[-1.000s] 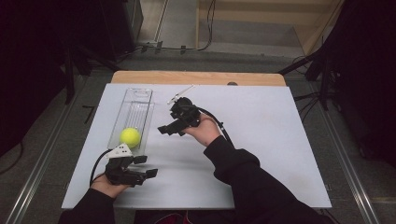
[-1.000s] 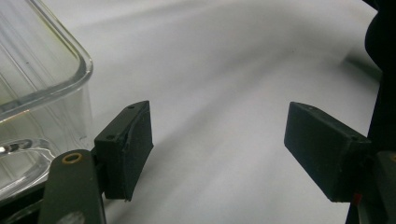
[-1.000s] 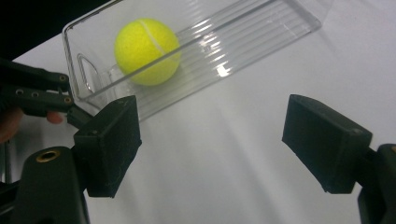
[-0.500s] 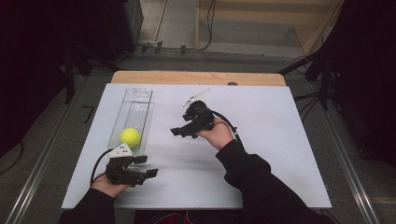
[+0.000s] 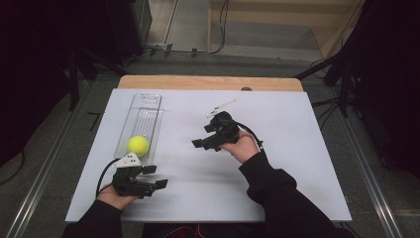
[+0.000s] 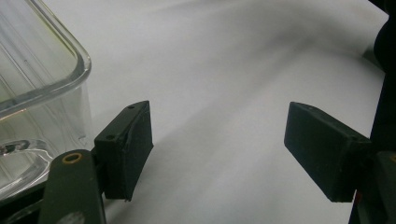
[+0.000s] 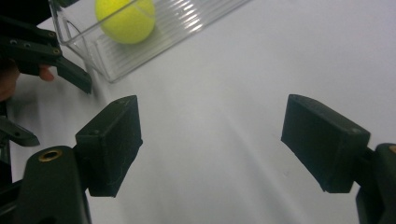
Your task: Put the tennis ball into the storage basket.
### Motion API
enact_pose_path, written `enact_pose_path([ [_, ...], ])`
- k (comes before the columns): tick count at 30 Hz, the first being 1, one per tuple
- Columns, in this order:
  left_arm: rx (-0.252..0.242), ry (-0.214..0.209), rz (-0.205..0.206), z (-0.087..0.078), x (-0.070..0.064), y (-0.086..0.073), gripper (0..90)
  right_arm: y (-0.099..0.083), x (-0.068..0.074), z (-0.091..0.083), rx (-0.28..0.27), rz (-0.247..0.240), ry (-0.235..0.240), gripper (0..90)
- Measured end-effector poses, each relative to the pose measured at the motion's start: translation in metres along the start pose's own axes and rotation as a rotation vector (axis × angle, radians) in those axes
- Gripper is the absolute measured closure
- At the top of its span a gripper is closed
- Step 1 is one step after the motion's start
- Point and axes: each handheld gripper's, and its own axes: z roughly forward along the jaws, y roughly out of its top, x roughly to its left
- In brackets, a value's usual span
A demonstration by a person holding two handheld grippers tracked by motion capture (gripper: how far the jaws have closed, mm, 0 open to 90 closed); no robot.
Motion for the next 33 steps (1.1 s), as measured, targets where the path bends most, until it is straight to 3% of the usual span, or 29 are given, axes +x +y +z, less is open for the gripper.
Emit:
enact_pose_path([
  [16,-0.003,0.000,0.004,-0.001,0.000,0.001,24.0,-0.024,-0.012,-0.027,-0.038,0.017,-0.042,18.2],
  [33,-0.006,-0.004,0.002,-0.001,-0.001,0.001,23.9,-0.057,-0.020,-0.043,-0.032,0.052,-0.067,18.2],
])
